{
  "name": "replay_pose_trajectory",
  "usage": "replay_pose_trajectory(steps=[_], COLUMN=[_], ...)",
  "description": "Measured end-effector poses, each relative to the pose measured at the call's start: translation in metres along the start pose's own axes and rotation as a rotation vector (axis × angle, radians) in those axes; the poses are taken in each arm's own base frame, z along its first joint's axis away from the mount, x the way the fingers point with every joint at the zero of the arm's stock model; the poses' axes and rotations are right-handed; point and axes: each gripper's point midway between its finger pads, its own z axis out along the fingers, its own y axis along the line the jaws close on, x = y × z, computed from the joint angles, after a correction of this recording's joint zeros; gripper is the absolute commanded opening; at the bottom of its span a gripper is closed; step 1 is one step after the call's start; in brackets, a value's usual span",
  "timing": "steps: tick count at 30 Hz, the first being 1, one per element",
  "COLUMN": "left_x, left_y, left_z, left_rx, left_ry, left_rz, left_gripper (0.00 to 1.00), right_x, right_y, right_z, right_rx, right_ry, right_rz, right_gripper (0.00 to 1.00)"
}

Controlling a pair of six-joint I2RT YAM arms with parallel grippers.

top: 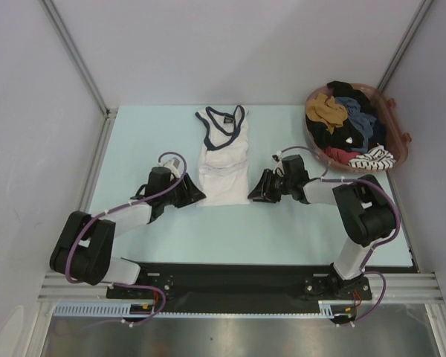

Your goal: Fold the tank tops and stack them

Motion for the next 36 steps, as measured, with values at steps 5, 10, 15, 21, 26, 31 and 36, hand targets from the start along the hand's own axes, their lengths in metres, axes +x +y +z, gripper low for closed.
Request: replay_pose_trajectory(steps=[5, 10, 15, 21, 26, 31, 36], left_x=[0.018, 0.019, 0.017, 0.012, 0.012, 0.013, 0.015], left_y=[0.024, 0.030, 0.029, 0.027, 0.028, 0.030, 0.031], left_z=[-0.002, -0.001, 0.003, 0.011, 0.010, 0.007, 0.006], left_rx=[-0.087, -0.113, -0.107, -0.099, -0.110, -0.128, -0.135], left_ry=[0.037, 0.033, 0.021, 0.013, 0.012, 0.015, 0.019], left_rz=[-0.025, -0.032, -0.027, -0.019, -0.020, -0.021, -0.021], left_gripper=[0.60, 0.66, 0.63, 0.60, 0.61, 0.57, 0.56], right_x=[0.010, 0.019, 0.009, 0.007, 0.008, 0.007, 0.008], right_y=[0.005, 0.002, 0.003, -0.001, -0.002, 0.002, 0.001], right_z=[0.003, 0.011, 0.016, 0.022, 0.022, 0.022, 0.021], right_rx=[0.047, 0.101, 0.124, 0.146, 0.151, 0.135, 0.135], right_ry=[-0.008, 0.000, -0.026, -0.023, -0.019, -0.019, -0.018], right_rz=[-0.047, -0.067, -0.092, -0.102, -0.105, -0.111, -0.113], right_gripper=[0.40, 0.43, 0.40, 0.17, 0.30, 0.34, 0.26])
